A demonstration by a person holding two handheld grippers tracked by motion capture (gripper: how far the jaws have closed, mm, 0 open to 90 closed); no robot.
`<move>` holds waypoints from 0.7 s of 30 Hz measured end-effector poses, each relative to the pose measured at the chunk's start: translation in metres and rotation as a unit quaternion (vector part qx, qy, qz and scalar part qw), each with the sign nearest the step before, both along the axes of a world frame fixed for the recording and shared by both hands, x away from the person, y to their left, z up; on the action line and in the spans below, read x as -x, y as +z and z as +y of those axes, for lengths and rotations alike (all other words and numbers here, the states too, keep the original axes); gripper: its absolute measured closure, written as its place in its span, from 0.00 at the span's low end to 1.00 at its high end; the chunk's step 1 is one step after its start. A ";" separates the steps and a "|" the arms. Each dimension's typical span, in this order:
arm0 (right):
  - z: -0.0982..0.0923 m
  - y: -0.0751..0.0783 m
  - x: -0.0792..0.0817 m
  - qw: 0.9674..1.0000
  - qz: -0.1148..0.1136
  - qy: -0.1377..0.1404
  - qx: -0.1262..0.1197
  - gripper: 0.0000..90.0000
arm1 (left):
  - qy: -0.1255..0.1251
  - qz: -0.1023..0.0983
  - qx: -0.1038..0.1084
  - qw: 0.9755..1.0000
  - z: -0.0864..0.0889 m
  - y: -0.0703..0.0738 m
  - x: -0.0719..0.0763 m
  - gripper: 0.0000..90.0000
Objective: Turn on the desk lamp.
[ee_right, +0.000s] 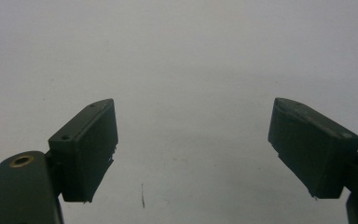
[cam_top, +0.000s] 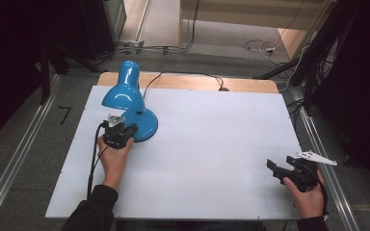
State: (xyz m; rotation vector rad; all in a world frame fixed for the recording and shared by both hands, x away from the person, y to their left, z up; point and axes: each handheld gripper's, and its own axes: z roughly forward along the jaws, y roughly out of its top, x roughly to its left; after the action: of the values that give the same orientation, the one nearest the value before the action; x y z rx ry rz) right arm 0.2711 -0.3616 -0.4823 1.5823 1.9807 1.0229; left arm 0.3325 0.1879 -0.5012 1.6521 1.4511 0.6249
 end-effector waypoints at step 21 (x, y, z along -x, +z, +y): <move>-0.001 0.001 0.001 1.000 -0.002 0.000 -0.002 0.16 | -0.002 -0.002 -0.008 1.000 -0.002 -0.002 0.005 1.00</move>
State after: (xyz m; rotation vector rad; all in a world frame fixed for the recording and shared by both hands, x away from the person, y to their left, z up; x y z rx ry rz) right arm 0.2699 -0.3623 -0.4813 1.5812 1.9768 1.0292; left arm 0.3280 0.1859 -0.5033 1.6657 1.4428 0.6390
